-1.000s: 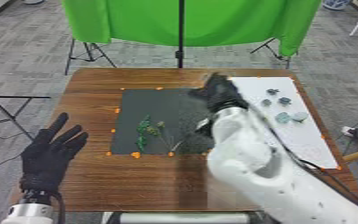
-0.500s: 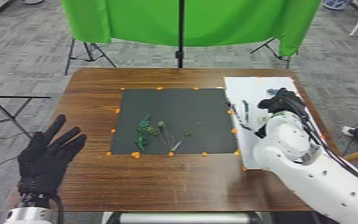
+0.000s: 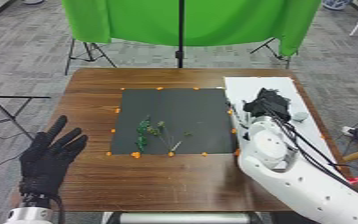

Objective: Arrange flowers

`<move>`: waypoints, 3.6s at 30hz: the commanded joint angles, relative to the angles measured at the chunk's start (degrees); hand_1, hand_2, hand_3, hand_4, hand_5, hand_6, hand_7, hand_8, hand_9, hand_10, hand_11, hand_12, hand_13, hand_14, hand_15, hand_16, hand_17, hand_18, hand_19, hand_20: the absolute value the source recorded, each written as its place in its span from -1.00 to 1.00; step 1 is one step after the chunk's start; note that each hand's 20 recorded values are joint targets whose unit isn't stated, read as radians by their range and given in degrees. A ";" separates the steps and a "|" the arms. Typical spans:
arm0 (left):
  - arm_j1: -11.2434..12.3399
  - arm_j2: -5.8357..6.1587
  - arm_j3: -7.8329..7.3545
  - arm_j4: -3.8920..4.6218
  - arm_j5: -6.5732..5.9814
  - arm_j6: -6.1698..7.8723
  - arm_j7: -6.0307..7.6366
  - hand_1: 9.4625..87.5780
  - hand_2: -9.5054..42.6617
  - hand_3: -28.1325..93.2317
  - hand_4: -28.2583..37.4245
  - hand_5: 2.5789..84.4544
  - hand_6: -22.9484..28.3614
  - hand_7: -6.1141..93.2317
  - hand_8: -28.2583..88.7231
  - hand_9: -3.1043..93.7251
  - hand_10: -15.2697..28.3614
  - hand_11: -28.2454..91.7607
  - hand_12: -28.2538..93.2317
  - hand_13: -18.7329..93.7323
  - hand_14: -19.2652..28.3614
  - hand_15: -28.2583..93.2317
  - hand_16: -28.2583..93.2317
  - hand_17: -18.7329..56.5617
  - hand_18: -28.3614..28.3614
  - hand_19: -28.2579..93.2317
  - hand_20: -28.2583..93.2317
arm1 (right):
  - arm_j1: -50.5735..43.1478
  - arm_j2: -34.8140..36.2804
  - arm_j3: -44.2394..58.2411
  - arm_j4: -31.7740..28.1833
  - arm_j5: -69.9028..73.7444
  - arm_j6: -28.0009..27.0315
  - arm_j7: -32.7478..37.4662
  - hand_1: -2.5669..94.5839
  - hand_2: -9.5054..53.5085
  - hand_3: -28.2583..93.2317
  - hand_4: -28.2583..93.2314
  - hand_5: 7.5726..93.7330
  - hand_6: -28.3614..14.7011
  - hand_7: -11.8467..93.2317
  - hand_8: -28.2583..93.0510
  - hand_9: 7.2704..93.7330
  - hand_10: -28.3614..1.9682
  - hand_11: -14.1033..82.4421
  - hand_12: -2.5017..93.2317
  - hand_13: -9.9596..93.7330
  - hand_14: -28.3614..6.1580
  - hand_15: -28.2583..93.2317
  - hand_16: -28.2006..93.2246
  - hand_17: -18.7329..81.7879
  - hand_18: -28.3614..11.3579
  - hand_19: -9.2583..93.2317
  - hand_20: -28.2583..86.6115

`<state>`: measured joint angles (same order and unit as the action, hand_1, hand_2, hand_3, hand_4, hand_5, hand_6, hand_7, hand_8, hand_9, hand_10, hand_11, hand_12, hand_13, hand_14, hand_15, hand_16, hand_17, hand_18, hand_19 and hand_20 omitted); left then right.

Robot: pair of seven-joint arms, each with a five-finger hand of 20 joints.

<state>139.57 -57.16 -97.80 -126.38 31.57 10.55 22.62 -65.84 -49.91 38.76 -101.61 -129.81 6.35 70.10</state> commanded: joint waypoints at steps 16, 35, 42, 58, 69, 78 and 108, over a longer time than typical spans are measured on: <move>-1.16 -2.03 -0.05 0.32 1.55 -0.81 -2.37 -0.86 -0.38 0.71 -1.00 -0.31 0.08 -0.64 -0.69 -0.29 0.58 -0.18 -0.34 -0.28 1.00 0.23 -0.64 -0.80 1.00 0.31 -0.48 | 8.17 -9.00 -10.65 12.27 8.30 -13.02 1.66 0.11 -1.00 0.50 -0.99 0.65 0.12 -0.41 -0.52 0.70 -0.04 0.13 -0.49 0.68 0.05 0.65 -0.26 0.33 -0.76 1.00 0.08; 0.80 -2.21 -0.91 -0.53 1.51 -0.14 -1.46 -0.84 -0.37 0.71 -1.00 -0.31 0.08 -0.64 -0.69 -0.29 0.58 -0.18 -0.34 -0.28 1.00 0.23 -0.64 -0.81 1.00 0.31 -0.48 | 6.45 -1.55 -6.34 0.75 -2.07 4.58 -0.28 0.26 -1.00 0.59 -1.00 0.97 0.17 -0.37 -0.39 1.00 0.17 0.06 -0.36 0.86 0.24 0.62 -0.20 0.47 -0.62 1.00 0.31; 1.56 -1.56 -1.50 -1.12 1.24 0.62 -1.33 -0.84 -0.37 0.71 -1.00 -0.31 0.08 -0.64 -0.69 -0.29 0.59 -0.18 -0.34 -0.29 1.00 0.23 -0.64 -0.81 1.00 0.31 -0.48 | 0.42 -9.14 0.15 -5.83 -0.63 -0.08 0.22 0.27 -1.00 0.60 -1.00 0.98 0.12 -0.38 -0.37 1.00 0.10 0.07 -0.36 0.85 0.18 0.65 -0.19 0.45 -0.68 1.00 0.40; 0.49 -1.54 -1.71 -1.05 2.02 -0.09 -3.63 -0.84 -0.36 0.72 -1.00 -0.31 0.08 -0.64 -0.69 -0.29 0.58 -0.18 -0.34 -0.29 1.00 0.23 -0.65 -0.81 1.00 0.31 -0.48 | -4.59 -15.60 -2.76 -3.58 3.85 -13.17 0.87 0.21 -1.00 0.59 -0.95 0.94 0.13 -0.33 -0.35 0.91 0.04 0.28 -0.47 0.81 0.10 0.72 -0.20 0.42 -0.79 1.00 0.48; 0.91 -0.10 -1.12 -1.02 0.84 0.76 -2.05 -0.78 -0.34 0.76 -1.00 -0.31 0.08 -0.64 -0.69 -0.29 0.58 -0.18 -0.34 -0.29 1.00 0.23 -0.65 -0.81 1.00 0.31 -0.48 | -3.96 -14.61 -3.44 -3.24 3.20 -16.78 1.00 0.15 -1.00 0.53 -0.99 0.89 0.14 -0.33 -0.38 0.86 0.03 0.30 -0.49 0.76 0.06 0.74 -0.19 0.38 -0.80 1.00 0.47; 2.51 0.38 -1.27 -1.43 0.03 1.68 -0.27 -0.79 -0.35 0.75 -1.00 -0.31 0.08 -0.64 -0.69 -0.29 0.58 -0.18 -0.34 -0.29 1.00 0.23 -0.65 -0.81 1.00 0.31 -0.48 | -6.44 -11.50 -0.60 -9.14 -0.13 -15.62 -3.54 -0.10 -1.00 0.56 -1.00 0.85 0.19 -0.31 -0.71 0.81 -0.02 0.30 -0.50 0.71 0.02 0.75 -0.20 0.34 -0.88 1.00 0.47; 2.54 0.52 -1.62 -0.82 -1.14 0.92 1.97 -0.85 -0.41 0.72 -1.00 -0.33 0.05 -0.64 -0.69 -0.30 0.56 -0.20 -0.33 -0.29 0.99 0.21 -0.64 -0.81 1.00 0.30 -0.48 | -6.70 7.81 6.28 -3.70 7.56 1.49 -11.27 -0.12 -1.00 0.77 -1.00 0.09 0.24 -0.47 -0.74 0.20 -0.24 -0.01 -0.63 0.23 -0.19 0.65 -0.36 -0.19 -0.99 0.68 0.21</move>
<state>141.70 -55.88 -99.23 -127.63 30.38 12.09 24.99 -73.86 -40.61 49.43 -107.82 -120.28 10.46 57.10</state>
